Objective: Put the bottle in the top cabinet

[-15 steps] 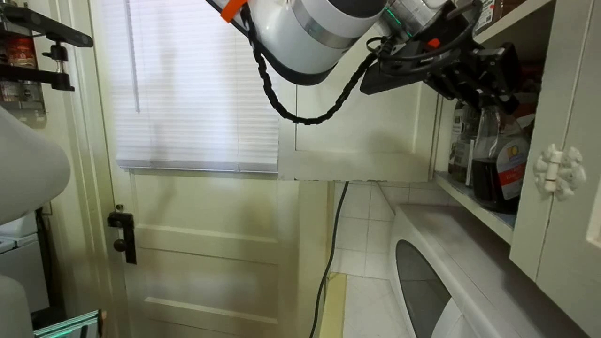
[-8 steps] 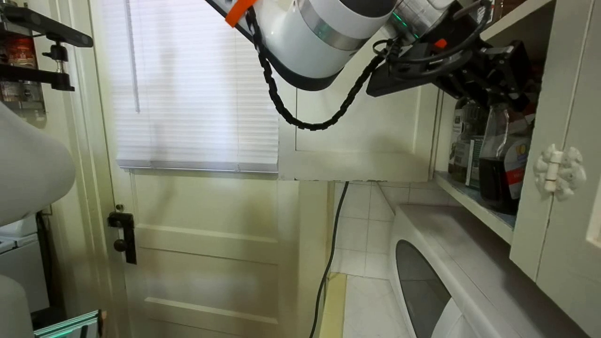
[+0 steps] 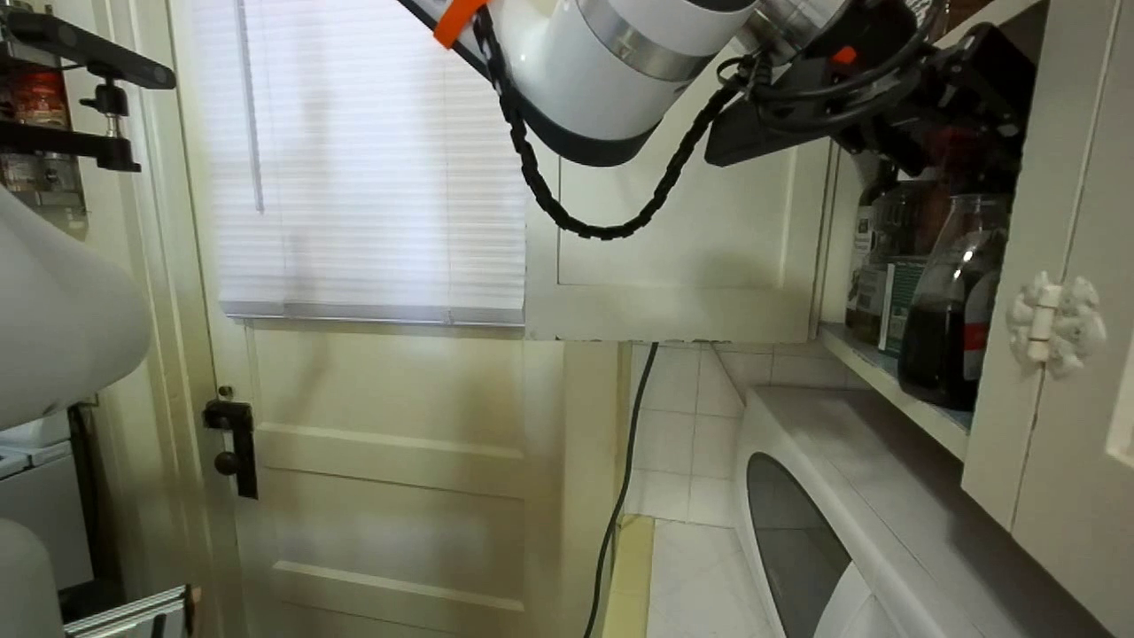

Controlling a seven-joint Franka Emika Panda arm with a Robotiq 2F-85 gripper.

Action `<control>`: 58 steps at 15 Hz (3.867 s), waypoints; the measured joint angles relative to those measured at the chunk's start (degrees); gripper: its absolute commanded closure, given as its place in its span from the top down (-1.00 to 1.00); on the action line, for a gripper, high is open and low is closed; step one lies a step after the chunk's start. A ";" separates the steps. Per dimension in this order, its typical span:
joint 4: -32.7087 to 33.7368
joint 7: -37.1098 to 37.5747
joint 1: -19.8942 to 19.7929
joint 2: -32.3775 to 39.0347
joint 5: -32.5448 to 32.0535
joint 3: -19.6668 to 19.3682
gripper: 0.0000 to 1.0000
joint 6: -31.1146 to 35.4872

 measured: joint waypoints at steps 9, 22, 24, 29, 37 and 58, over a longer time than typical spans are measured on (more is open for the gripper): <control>-2.19 0.16 0.83 -5.51 0.20 2.70 1.00 -6.68; -10.20 -8.33 17.05 -13.80 5.86 -12.54 -1.00 -30.17; -10.25 -8.60 17.94 -13.17 5.94 -14.26 -1.00 -29.67; -10.31 -9.40 19.05 -10.42 6.05 -16.60 -1.00 -25.12; -10.65 -12.81 21.13 -3.56 7.75 -19.40 -1.00 -10.21; -5.81 -14.59 20.71 4.59 5.17 -19.97 -1.00 -1.73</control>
